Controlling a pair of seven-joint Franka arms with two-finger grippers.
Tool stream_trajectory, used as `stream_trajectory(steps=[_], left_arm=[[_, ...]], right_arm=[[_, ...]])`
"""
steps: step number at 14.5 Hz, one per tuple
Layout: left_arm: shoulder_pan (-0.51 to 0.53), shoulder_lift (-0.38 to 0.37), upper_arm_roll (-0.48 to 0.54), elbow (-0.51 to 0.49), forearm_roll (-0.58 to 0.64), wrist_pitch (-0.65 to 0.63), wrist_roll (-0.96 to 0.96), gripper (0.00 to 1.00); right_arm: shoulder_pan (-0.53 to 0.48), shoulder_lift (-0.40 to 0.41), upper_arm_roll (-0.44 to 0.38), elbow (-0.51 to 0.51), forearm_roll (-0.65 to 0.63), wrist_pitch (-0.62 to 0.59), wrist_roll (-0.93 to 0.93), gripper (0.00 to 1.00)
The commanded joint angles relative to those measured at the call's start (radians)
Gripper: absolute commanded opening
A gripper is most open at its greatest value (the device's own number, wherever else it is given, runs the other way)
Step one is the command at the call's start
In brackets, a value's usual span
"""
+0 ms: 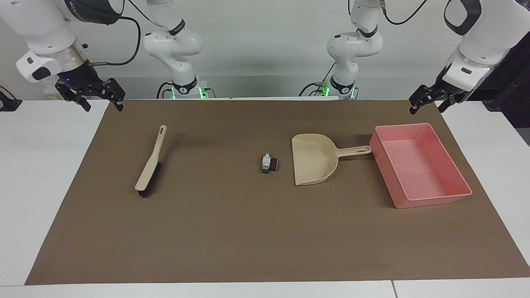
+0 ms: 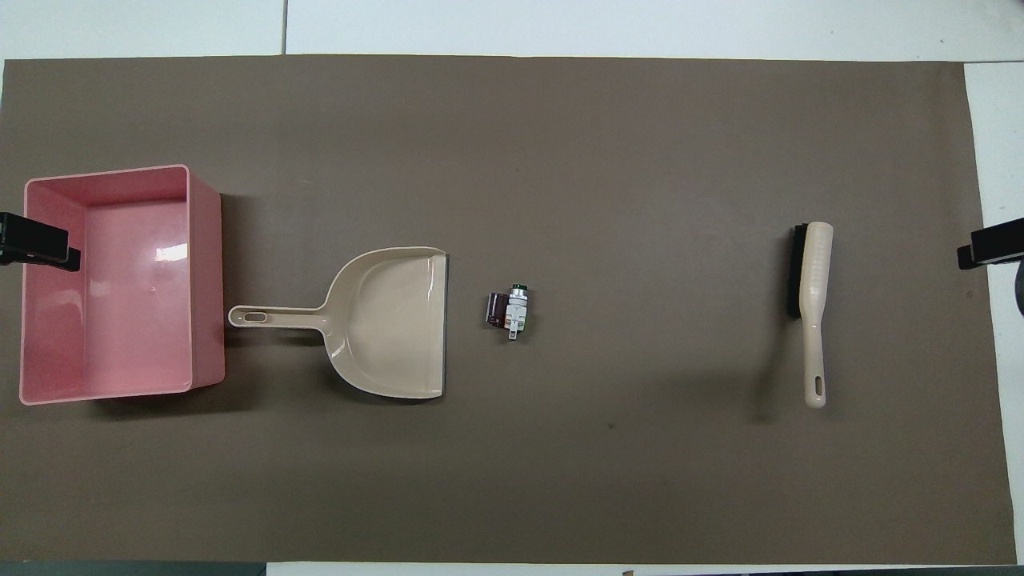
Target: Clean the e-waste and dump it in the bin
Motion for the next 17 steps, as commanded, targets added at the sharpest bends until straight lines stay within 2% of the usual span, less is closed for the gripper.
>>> stream_trajectory(steps=[1,3,6,7,9,13,15,17], left_arm=[[0.005,-0.006,-0.007,-0.005,0.017,0.026,-0.027,1.0],[0.003,-0.006,-0.01,-0.007,0.017,0.029,0.027,1.0],[-0.035,-0.019,-0.016,-0.037,0.017,0.035,0.296,0.99],[-0.069,-0.031,-0.016,-0.068,0.017,0.067,0.409,0.99],[-0.116,-0.072,-0.016,-0.158,0.017,0.145,0.505,0.99],[-0.221,-0.068,-0.015,-0.262,0.017,0.263,0.755,0.99],[-0.245,-0.072,-0.016,-0.353,0.018,0.342,0.907,0.99],[-0.27,-0.06,-0.015,-0.401,0.02,0.4,1.034,0.99]], right_arm=[[0.031,-0.083,0.003,-0.2,0.016,0.135,0.01,0.99],[0.062,-0.098,0.003,-0.324,0.016,0.232,0.03,0.99],[0.087,-0.065,0.003,-0.456,0.016,0.345,0.065,0.99],[0.09,-0.058,0.003,-0.522,0.016,0.425,0.067,0.99],[0.09,-0.054,0.003,-0.627,0.016,0.543,0.068,0.99],[0.077,-0.039,0.003,-0.684,0.018,0.574,0.065,0.98],[0.074,-0.031,0.003,-0.714,0.016,0.623,0.065,0.96],[0.051,-0.025,0.003,-0.715,0.016,0.623,0.061,0.95]])
